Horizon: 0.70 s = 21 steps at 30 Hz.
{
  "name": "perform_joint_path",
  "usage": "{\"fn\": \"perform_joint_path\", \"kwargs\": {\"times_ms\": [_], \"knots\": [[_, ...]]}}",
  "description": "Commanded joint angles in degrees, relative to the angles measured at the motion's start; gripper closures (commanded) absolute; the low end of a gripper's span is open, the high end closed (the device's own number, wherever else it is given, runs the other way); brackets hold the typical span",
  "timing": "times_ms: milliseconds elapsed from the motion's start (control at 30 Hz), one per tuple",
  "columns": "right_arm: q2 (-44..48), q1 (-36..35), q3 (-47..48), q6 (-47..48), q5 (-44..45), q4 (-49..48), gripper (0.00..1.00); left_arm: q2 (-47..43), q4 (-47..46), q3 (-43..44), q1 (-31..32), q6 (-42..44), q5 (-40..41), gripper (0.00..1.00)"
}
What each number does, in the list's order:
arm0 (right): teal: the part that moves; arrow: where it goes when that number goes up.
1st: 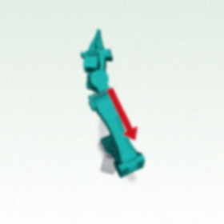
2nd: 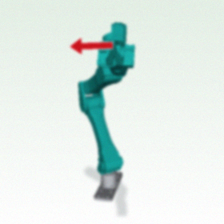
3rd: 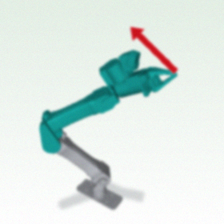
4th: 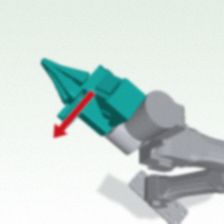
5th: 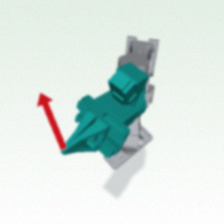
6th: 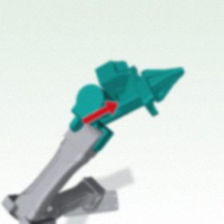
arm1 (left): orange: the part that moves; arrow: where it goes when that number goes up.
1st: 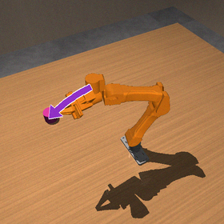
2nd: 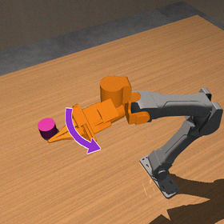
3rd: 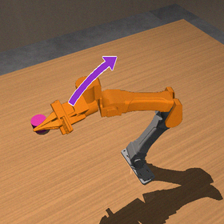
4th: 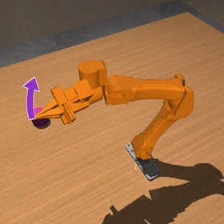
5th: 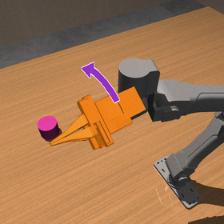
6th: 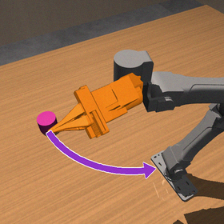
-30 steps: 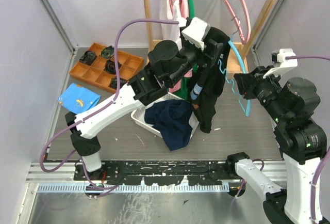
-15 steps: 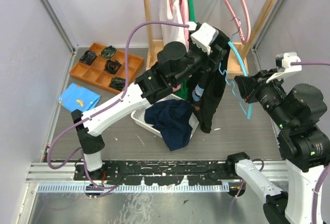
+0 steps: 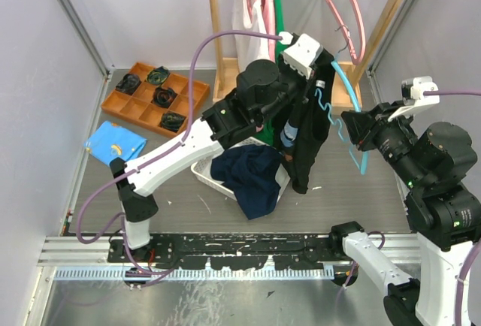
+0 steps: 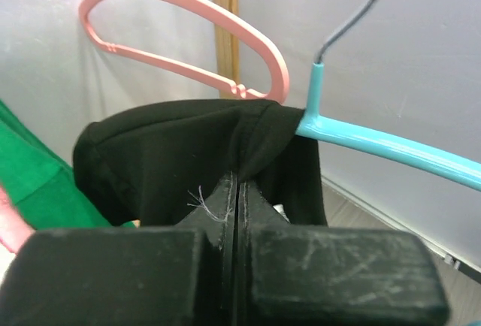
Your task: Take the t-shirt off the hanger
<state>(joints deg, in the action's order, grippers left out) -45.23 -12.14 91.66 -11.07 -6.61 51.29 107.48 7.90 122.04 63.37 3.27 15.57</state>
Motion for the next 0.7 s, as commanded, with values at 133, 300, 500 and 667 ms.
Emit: {"fn": "perform_joint_path", "kwargs": {"times_ms": [133, 300, 500, 667], "knots": [[2.43, 0.23, 3.38, 0.95, -0.92, -3.89, 0.99, 4.28, -0.11, 9.30, -0.85, 3.41, 12.77, 1.00], [4.09, 0.24, 4.13, 0.78, -1.08, -1.03, 0.99, 9.45, 1.06, 15.21, -2.62, 4.06, 15.41, 1.00], [5.95, 0.27, 6.50, 0.71, 0.42, 2.66, 0.99, 12.06, 1.26, 17.46, -5.38, 3.12, 15.45, 1.00], [6.56, 0.34, 8.88, 0.66, 0.55, 5.46, 0.99, 12.76, 1.25, 17.67, -7.98, 1.26, 14.63, 1.00]]}}
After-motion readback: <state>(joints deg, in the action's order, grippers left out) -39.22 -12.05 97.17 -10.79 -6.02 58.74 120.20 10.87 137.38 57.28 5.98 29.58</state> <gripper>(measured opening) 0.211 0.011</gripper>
